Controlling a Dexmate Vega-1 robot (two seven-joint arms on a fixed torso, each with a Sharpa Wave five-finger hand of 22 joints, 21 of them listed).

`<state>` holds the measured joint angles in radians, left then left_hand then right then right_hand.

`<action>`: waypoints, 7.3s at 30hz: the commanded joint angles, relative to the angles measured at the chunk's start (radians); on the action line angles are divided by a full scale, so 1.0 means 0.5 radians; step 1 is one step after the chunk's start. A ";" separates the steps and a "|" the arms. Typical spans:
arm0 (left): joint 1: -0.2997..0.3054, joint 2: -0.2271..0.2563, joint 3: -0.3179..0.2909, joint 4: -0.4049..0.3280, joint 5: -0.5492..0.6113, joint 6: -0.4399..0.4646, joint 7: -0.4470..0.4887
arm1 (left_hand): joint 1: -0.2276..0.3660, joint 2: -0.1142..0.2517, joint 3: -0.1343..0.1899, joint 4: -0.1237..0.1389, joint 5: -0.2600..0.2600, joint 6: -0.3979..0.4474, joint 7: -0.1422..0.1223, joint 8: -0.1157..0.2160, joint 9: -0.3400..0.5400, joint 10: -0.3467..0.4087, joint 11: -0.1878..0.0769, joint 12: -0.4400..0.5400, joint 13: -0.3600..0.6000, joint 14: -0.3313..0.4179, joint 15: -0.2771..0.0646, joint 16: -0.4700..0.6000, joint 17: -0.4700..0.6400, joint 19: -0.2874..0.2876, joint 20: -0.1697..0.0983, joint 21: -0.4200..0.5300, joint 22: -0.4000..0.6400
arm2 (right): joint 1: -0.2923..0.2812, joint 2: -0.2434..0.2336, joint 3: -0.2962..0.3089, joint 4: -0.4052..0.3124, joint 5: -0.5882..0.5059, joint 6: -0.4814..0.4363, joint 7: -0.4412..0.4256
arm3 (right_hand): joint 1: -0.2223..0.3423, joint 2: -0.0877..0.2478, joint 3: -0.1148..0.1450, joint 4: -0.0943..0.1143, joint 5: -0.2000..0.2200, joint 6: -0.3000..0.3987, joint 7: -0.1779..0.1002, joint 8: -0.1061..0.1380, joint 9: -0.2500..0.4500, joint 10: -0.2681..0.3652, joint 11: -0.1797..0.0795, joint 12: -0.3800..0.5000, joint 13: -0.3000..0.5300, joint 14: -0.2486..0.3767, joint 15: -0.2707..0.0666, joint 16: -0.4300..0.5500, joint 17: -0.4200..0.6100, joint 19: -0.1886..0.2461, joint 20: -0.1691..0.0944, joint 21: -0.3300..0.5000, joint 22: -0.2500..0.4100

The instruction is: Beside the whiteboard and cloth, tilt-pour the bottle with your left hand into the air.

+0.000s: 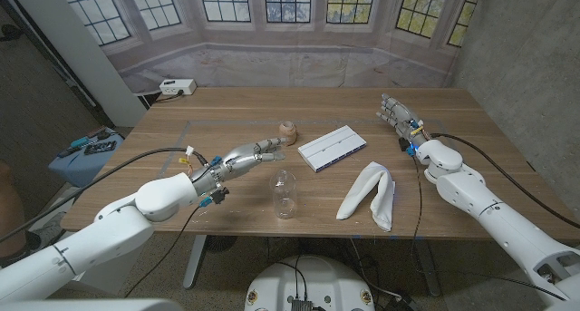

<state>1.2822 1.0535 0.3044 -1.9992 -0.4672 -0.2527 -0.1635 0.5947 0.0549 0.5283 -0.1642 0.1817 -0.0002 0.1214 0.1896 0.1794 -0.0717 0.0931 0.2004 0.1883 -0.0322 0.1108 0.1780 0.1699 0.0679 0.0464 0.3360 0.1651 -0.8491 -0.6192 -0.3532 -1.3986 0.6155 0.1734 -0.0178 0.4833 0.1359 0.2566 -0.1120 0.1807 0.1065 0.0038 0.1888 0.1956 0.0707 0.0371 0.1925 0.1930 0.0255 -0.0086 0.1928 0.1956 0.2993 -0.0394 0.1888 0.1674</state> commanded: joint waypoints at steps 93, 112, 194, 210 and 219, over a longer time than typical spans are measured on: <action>0.231 0.166 -0.184 -0.192 0.749 0.046 0.108 | 0.324 -0.156 -0.002 -0.047 0.003 -0.077 -0.063 0.002 0.004 0.001 -0.080 0.018 0.016 0.019 -0.025 0.013 0.007 0.108 -0.033 -0.116 0.009 | -0.302 -0.204 0.163 -0.120 0.030 0.157 0.062 | 0.026 0.005 0.010 -0.043 -0.005 0.002 0.006 0.019 0.003 0.027 0.002 0.017 0.014 0.033 0.014 0.027 0.004 0.087 0.075 0.020 0.008; 0.094 0.085 0.004 -0.171 0.787 0.088 0.095 | 0.389 -0.194 -0.004 -0.044 0.009 -0.087 -0.065 0.005 0.004 0.008 -0.087 0.022 0.018 0.032 -0.027 0.014 0.008 0.127 -0.033 -0.135 0.010 | -0.284 -0.213 0.151 -0.076 0.031 0.157 0.104 | 0.026 0.005 0.009 -0.046 -0.005 0.003 0.004 0.020 0.003 0.030 0.003 0.019 0.014 0.032 0.014 0.027 0.004 0.089 0.081 0.018 0.008; -0.166 -0.377 0.357 0.487 0.973 -0.456 0.325 | 0.753 -0.197 -0.153 0.017 0.002 0.720 -0.170 0.188 0.036 0.768 -0.317 0.280 0.129 0.805 -0.301 0.166 0.045 0.725 -0.069 -0.103 0.043 | -0.350 -0.249 0.090 -0.065 -0.054 0.198 0.121 | 0.031 0.009 0.013 -0.056 -0.004 0.010 0.001 0.023 0.003 0.043 0.001 0.023 0.018 0.035 0.012 0.028 0.004 0.110 0.094 0.015 0.009; -0.193 -0.460 0.366 0.626 0.900 -0.561 0.333 | 0.863 -0.104 -0.241 0.011 -0.011 1.100 -0.260 0.302 0.055 1.104 -0.437 0.400 0.212 1.191 -0.425 0.387 0.161 0.928 -0.068 -0.038 0.053 | -0.306 -0.231 0.053 -0.046 -0.081 0.160 0.112 | 0.033 0.010 0.015 -0.058 -0.003 0.011 0.006 0.023 0.003 0.040 0.004 0.021 0.018 0.035 0.017 0.028 0.003 0.115 0.094 0.015 0.009; -0.228 -0.496 0.373 0.689 0.807 -0.582 0.288 | 0.919 -0.076 -0.276 0.005 -0.008 1.213 -0.258 0.352 0.071 1.181 -0.446 0.437 0.252 1.303 -0.472 0.481 0.227 0.958 -0.070 -0.025 0.055 | -0.267 -0.219 0.028 -0.024 -0.098 0.136 0.114 | 0.034 0.011 0.016 -0.059 -0.003 0.011 0.005 0.023 0.003 0.038 -0.001 0.020 0.019 0.034 0.020 0.027 0.003 0.115 0.095 0.014 0.009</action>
<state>1.1839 0.8265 0.4874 -1.6909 -0.0225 -0.5249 -0.0017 1.0034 -0.0394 0.3968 -0.1624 0.1807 0.5475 -0.0254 0.3556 0.2106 0.5045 -0.1256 0.4082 0.3083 0.5956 -0.1096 0.4044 0.2717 0.5416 0.0125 0.3183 0.1888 -1.0015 -0.7360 -0.3262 -1.4227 0.5752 0.2533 0.0395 0.4872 0.1399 0.2608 -0.1351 0.1807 0.1070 0.0034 0.1965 0.1956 0.0798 0.0388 0.2001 0.1976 0.0384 -0.0002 0.2006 0.1958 0.3531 0.0071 0.1966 0.1697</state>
